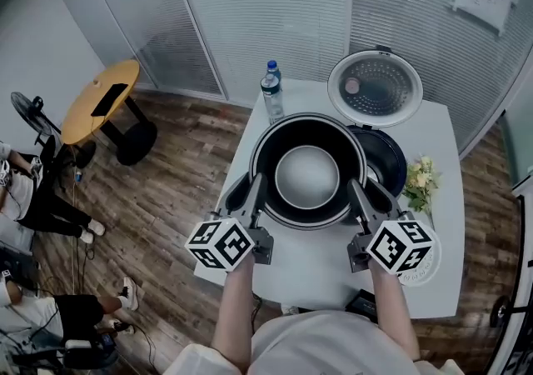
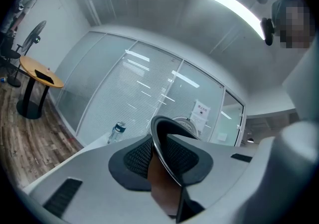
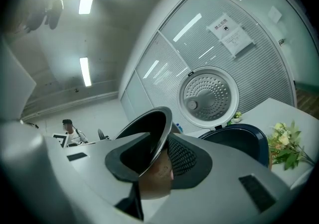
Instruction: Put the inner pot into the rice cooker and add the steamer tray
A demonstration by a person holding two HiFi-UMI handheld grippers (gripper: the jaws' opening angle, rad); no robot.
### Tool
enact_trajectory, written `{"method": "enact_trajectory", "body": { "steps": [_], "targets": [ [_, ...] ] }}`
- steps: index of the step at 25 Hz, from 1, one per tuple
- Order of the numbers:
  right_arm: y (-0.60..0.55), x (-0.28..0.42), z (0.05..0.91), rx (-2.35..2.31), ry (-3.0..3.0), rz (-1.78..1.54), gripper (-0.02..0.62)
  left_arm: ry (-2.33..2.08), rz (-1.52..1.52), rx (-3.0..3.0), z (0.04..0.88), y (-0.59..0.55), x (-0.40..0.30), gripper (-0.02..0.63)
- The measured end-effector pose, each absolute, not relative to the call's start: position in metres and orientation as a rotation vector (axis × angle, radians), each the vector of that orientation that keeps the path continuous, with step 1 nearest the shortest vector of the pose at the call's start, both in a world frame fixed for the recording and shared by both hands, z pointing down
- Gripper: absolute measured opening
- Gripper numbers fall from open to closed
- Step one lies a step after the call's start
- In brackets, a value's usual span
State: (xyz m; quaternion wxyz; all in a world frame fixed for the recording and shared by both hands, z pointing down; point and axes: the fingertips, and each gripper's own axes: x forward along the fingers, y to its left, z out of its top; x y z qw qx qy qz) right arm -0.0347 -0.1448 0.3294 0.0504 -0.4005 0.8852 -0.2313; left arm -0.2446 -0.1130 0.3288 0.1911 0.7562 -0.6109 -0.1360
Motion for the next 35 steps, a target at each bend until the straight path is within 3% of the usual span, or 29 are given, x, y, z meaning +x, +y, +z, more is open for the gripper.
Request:
{"method": "enact_trajectory", "body": {
  "steps": [35],
  "targets": [
    [-0.194,0.070,0.328,-1.455,2.546,-0.647,0.118,-1.475,-0.365,2.251,0.333,-0.204,-0.142,0.089]
  ]
}}
